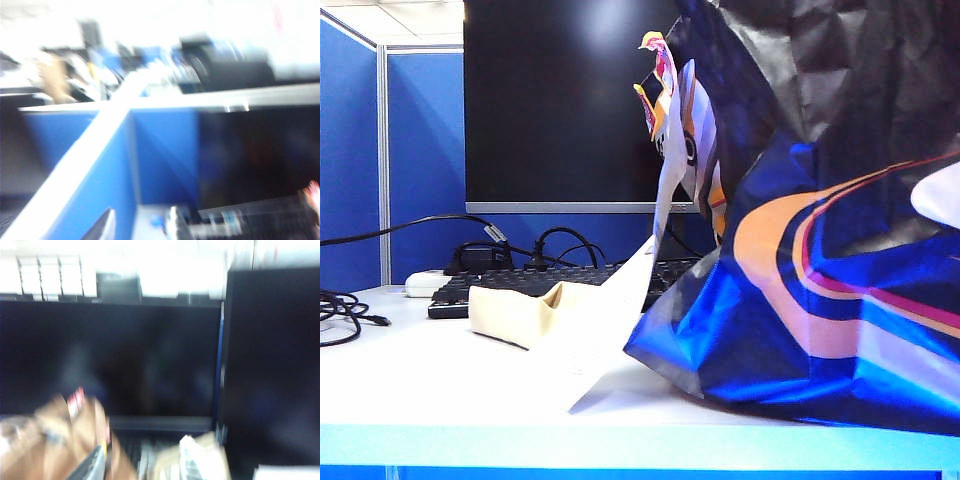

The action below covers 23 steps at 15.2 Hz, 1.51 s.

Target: Open the paper bag and put two oranges into the paper bag.

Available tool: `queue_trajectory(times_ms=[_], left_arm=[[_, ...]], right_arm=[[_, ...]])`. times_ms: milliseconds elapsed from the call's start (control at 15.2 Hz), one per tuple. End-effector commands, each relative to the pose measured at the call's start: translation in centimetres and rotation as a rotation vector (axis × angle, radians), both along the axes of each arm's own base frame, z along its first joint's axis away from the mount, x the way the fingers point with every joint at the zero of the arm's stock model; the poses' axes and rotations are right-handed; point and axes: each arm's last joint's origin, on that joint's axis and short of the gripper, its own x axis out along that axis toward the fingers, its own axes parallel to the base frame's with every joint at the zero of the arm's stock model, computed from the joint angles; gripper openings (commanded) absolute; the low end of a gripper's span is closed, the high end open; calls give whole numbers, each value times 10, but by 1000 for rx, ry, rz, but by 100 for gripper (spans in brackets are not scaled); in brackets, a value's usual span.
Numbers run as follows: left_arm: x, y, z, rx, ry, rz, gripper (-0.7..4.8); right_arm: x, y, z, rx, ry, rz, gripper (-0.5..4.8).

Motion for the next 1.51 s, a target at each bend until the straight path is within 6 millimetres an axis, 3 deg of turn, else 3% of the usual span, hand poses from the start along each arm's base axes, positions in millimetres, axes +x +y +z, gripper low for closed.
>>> queue_trajectory(times_ms=[66,197,263,395,592,724,856,987,1185,1382,1514], left_arm=[[-72,26,-36,-103,-102,98,143],[-112,32,-70,-108,-139,150,142],[-122,29,-86,-80,-119,208,142],[-123,16,-118,-46,-71,284,142],[-79,-10,-176,7,-16,168,142],[-33,-21,-216,-45,19,111,111],[15,-28,-235,-93,142,-26,111],[55,-34,-253,-145,134,-126,111],[112,-38,-291,-312,91,-141,110],[147,-41,-338,-356,130,-134,110],[159,-42,-366,-346,202,-121,110]], right_arm=[[20,-3,-29,99,91,50,196],[20,-1,-42,94,93,102,196],[18,0,-46,94,98,110,196],[17,1,-55,101,127,120,196],[12,1,-78,115,187,119,196],[4,2,-93,137,196,93,196],[-5,4,-101,139,196,92,196],[-3,3,-115,161,278,78,196],[6,0,-122,248,259,42,196],[26,-3,-143,364,233,58,196],[43,-7,-172,364,223,43,196]])
